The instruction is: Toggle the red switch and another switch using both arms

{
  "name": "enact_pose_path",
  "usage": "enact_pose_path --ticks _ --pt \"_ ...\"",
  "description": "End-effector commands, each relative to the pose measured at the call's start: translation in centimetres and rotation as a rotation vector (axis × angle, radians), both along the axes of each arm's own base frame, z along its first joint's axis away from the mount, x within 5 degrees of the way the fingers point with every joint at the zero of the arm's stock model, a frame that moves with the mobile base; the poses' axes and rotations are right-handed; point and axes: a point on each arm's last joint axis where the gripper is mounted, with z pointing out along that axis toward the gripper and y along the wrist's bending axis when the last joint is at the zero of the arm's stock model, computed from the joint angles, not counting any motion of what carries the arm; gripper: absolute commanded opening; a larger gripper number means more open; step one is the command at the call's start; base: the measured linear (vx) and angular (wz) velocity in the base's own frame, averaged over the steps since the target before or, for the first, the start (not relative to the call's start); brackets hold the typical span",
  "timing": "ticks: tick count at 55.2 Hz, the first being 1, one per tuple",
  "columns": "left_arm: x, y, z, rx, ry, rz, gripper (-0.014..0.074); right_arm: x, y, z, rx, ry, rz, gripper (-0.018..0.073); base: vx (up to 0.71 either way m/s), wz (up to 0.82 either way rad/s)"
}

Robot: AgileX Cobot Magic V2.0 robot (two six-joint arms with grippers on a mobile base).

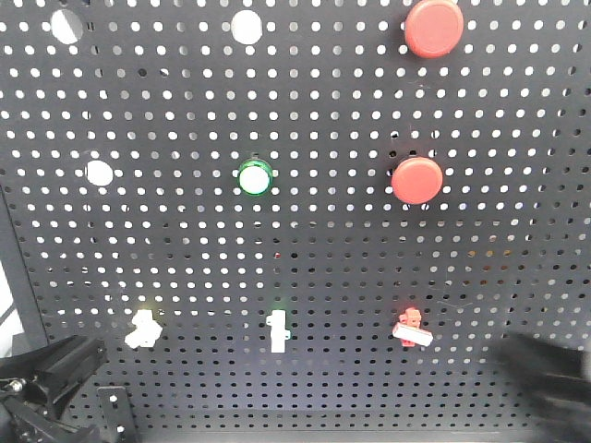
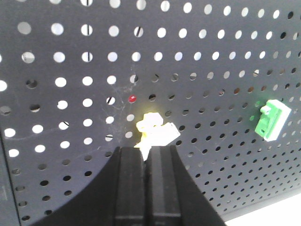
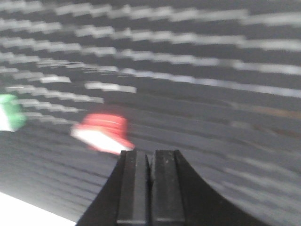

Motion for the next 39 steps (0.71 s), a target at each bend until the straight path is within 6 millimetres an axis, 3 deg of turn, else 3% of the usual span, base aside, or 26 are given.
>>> enact_pose_path --ticks 1,7,16,27,39 --pt "-0.1 0.0 1.9 -0.064 -0.109 0.0 0.0003 1.2 1.3 1.6 0.11 -0.126 0.019 -0.0006 0.0 0.0" --pt "-0.1 0.0 1.9 -0.064 -0.109 0.0 0.0003 2.5 2.7 0.8 0.111 -0.095 0.047 -0.0006 0.0 0.0" --pt "-0.1 0.0 1.9 -0.064 -0.109 0.0 0.0003 4.2 4.6 1.2 0.105 -0.096 0.083 -0.0006 0.0 0.0" --pt "-0.1 0.0 1.9 -0.064 -0.109 0.0 0.0003 5.9 5.5 1.4 0.107 -0.096 0.079 -0.0006 0.0 0.0" --pt "-0.1 0.0 1.9 -0.064 -0.109 0.0 0.0003 6.3 5.8 -0.6 0.078 0.004 0.078 -0.0006 0.0 0.0"
